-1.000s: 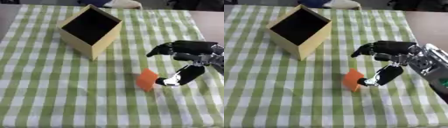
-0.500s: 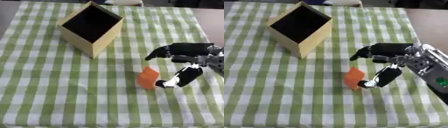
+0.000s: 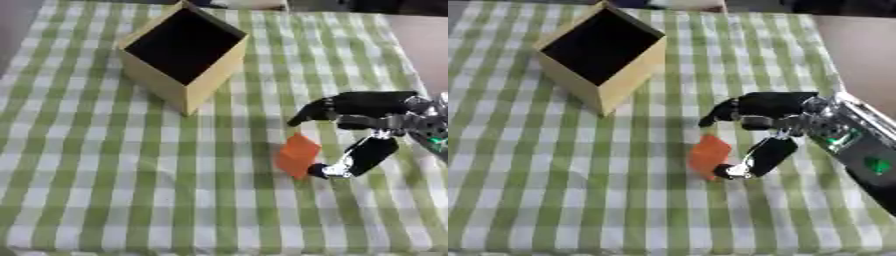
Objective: Pick up objects on the table and place them in the box.
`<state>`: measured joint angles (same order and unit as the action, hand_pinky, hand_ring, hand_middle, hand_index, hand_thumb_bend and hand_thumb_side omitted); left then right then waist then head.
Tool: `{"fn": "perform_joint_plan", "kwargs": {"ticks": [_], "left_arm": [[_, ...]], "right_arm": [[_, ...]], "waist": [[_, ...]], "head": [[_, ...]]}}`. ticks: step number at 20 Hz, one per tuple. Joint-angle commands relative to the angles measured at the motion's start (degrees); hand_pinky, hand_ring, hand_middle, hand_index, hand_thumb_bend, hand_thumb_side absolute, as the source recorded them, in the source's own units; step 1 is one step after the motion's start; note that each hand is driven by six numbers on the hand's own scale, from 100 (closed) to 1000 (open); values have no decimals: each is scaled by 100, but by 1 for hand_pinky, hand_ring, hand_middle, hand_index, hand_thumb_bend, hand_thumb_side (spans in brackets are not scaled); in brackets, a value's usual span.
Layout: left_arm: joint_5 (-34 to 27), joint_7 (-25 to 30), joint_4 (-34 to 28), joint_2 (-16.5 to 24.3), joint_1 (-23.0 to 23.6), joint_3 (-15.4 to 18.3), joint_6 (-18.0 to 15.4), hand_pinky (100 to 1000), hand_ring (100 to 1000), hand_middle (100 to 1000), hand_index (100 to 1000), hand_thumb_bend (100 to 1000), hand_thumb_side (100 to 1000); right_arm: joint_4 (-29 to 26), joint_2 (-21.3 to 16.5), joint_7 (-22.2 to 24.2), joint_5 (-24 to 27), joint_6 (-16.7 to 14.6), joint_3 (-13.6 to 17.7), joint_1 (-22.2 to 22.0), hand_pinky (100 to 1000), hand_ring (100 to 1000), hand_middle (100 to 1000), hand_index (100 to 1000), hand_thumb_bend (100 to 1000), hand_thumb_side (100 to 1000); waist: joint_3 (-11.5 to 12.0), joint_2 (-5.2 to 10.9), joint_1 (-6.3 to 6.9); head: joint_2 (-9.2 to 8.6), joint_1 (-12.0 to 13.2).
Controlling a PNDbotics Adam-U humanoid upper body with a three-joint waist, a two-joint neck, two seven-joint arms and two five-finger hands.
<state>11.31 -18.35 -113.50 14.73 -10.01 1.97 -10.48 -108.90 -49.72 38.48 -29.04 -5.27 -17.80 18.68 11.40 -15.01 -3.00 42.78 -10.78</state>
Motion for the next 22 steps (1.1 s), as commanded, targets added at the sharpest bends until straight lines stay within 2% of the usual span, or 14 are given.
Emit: {"fn": "perform_joint_plan", "kwargs": {"ticks": [1, 10, 15, 17, 18, 20, 22], "left_arm": [[-21, 25, -109, 78, -58, -1, -11, 710, 588, 611, 683, 449, 737], [-17, 67, -109, 76, -71, -2, -15, 711, 588, 611, 680, 448, 736], [-12, 88, -109, 81, -69, -2, -14, 711, 588, 611, 679, 447, 737], [-10, 97, -109, 82, -70, -3, -15, 711, 588, 611, 679, 448, 737], [-10, 102, -109, 82, -70, -3, -15, 711, 588, 611, 679, 447, 737], [-12, 110, -109, 82, -71, -3, -14, 711, 588, 611, 679, 447, 737], [-17, 120, -109, 81, -71, -7, -15, 711, 588, 611, 678, 446, 736]], "right_arm": [[81, -53, 3, -106, -42, -5, 93, 876, 895, 851, 947, 391, 642], [181, 3, 196, -111, -182, -114, 112, 865, 889, 837, 940, 372, 653], [172, -10, 214, -143, -204, -109, 102, 840, 848, 785, 905, 378, 656], [163, -13, 181, -205, -218, -104, 93, 780, 792, 763, 880, 386, 643], [165, -11, 169, -240, -229, -110, 89, 715, 752, 748, 868, 375, 620], [184, 5, 142, -263, -236, -130, 88, 653, 691, 718, 848, 324, 582], [213, 26, 97, -199, -209, -149, 99, 638, 675, 700, 831, 273, 529]], "waist": [[13, 64, 10], [24, 57, 11], [14, 60, 10], [11, 63, 12], [10, 64, 13], [7, 67, 18], [4, 69, 21]], "head": [[11, -32], [14, -20], [17, -14], [17, -11], [16, -11], [11, -15], [8, -21]]}}
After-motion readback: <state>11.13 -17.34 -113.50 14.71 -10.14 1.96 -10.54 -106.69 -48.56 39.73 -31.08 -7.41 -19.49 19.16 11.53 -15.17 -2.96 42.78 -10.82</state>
